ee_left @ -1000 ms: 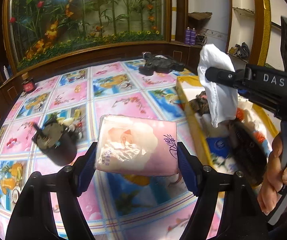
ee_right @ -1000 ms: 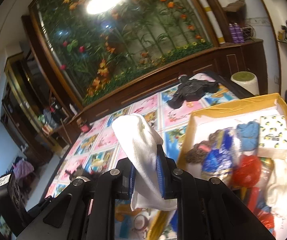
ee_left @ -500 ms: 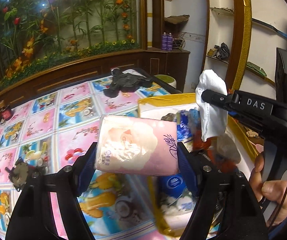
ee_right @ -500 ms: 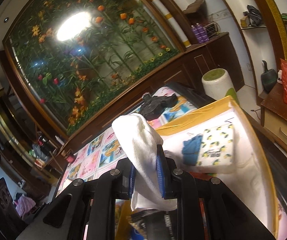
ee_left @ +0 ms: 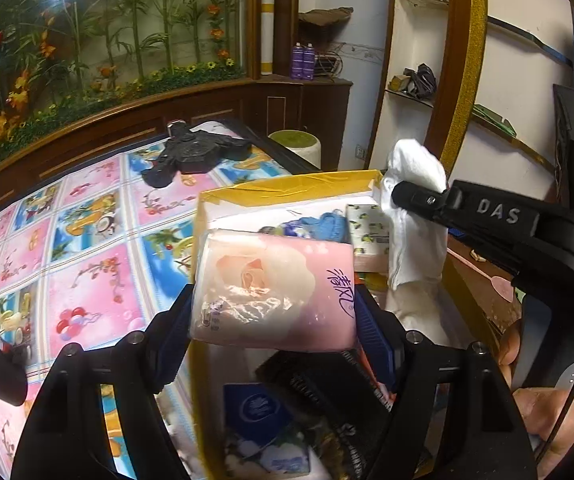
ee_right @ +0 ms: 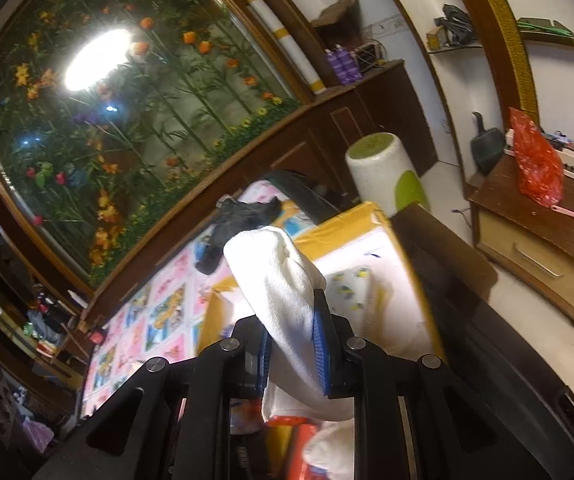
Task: Organize soft objects
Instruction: 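Carry both items over the tray and open the right gripper to drop the towel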
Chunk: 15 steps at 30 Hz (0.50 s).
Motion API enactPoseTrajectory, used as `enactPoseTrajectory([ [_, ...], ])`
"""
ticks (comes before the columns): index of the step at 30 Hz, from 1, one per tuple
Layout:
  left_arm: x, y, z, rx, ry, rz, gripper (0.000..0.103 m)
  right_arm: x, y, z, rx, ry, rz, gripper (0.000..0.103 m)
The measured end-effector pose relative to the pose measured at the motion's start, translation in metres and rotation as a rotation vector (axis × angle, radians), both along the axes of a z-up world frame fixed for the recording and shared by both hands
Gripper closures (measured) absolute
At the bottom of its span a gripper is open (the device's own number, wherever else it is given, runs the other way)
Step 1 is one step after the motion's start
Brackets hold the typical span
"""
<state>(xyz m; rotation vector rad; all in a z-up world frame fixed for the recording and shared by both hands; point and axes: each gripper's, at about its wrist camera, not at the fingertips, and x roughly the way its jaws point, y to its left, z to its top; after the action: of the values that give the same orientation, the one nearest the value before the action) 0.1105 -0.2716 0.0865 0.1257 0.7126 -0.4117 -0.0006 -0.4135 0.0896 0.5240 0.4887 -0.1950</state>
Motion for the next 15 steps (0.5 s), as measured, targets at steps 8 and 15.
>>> enactPoseTrajectory([
  [8,0.007,-0.02,-0.013,0.038,0.029,-0.021,0.029,0.028,0.029,0.007,-0.006,0.178,0.049,0.083],
  [15,0.014,-0.02,-0.028,0.045,0.08,-0.015,0.029,0.038,0.037,0.016,0.037,0.2,0.11,0.082],
])
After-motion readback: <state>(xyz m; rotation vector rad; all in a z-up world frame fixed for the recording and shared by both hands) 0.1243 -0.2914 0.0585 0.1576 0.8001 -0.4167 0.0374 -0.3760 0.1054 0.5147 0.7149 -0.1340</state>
